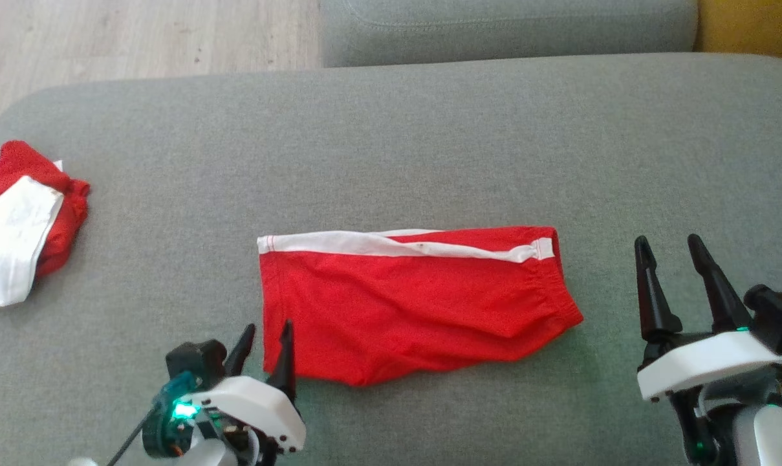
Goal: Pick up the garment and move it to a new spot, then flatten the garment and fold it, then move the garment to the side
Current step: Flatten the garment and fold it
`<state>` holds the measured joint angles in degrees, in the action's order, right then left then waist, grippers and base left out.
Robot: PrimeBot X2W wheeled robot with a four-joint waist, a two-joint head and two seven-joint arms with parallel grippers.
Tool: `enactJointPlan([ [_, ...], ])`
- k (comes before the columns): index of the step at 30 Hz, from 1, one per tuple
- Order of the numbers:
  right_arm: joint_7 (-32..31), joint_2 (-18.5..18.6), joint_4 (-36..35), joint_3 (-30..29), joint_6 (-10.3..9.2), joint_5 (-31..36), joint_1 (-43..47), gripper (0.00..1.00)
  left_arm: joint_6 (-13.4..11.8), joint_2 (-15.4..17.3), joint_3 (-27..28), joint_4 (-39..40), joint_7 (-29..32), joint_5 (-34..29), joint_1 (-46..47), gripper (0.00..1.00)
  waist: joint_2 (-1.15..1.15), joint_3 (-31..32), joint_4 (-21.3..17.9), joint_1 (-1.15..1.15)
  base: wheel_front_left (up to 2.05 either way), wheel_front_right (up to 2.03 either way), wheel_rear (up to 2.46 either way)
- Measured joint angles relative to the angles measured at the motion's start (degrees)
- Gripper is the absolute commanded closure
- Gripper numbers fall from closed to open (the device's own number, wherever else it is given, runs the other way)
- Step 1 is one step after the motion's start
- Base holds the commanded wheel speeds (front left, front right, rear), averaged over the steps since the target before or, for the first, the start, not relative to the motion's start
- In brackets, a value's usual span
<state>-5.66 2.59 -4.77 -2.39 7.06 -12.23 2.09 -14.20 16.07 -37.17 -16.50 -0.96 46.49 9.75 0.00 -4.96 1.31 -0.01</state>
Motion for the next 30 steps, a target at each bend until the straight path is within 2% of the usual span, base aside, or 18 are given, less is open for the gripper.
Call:
enactJointPlan([
  [7, -1.63, -0.01, 2.04, -0.01, 0.0, 0.25, 1.43, 0.0, 0.09, 0.07, 0.15, 0.23, -6.62, -2.32, 0.0, 0.0, 0.0, 2.25, 0.81, 0.0, 0.0, 0.0, 0.0],
  [10, -3.98, -0.01, 2.63, 0.0, 0.0, 0.81, 1.52, 0.0, -0.12, 0.99, 0.29, 1.46, -8.58, -3.83, -0.03, 0.0, 0.0, 3.2, 1.51, 0.0, 0.0, 0.0, 0.0],
  [13, -8.9, -0.01, 3.9, 0.56, 0.0, 1.74, 1.44, 0.0, -1.54, 1.72, 1.64, 4.7, -9.83, -3.85, -1.73, 0.0, 0.0, 4.18, 3.03, 0.0, 0.0, 0.0, 0.0],
  [23, -18.25, -0.02, 10.33, -0.35, 0.0, 3.39, -1.39, 0.0, -5.36, 4.94, 2.08, 12.29, -9.92, -4.7, -7.26, 0.0, 0.0, 4.76, 8.39, 0.0, 0.0, 0.0, 0.0],
  [30, -21.73, -0.03, 19.59, -4.2, 0.0, 4.92, -7.31, 0.0, -6.57, 5.37, 2.01, 14.77, -9.61, -4.88, -7.92, 0.0, 0.0, 2.91, 11.87, 0.01, 0.0, 0.0, 0.0],
])
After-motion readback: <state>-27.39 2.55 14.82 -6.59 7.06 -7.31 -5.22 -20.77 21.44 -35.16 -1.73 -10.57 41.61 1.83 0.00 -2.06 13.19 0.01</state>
